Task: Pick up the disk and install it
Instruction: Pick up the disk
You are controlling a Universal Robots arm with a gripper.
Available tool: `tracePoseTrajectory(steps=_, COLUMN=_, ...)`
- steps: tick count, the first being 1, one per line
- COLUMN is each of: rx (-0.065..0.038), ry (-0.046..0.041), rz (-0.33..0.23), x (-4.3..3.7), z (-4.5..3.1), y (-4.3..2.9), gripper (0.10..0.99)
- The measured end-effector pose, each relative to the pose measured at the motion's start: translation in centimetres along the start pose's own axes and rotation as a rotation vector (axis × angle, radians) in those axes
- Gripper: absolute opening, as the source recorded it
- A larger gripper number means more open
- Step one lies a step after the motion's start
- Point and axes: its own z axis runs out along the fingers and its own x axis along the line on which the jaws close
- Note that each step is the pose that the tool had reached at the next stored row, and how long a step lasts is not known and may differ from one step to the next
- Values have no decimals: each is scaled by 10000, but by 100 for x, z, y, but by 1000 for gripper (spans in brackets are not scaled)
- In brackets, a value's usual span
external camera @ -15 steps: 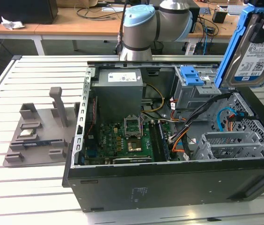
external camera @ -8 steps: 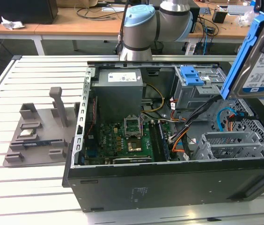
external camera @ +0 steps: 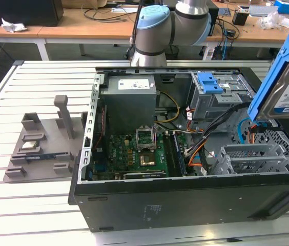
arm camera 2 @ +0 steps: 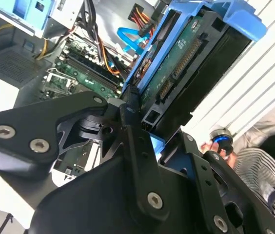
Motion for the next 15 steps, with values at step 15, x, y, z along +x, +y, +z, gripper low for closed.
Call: tracePoseTrajectory(steps=15, rx=25, ry=20, rz=571, x=310, z=39, y=58, gripper=369)
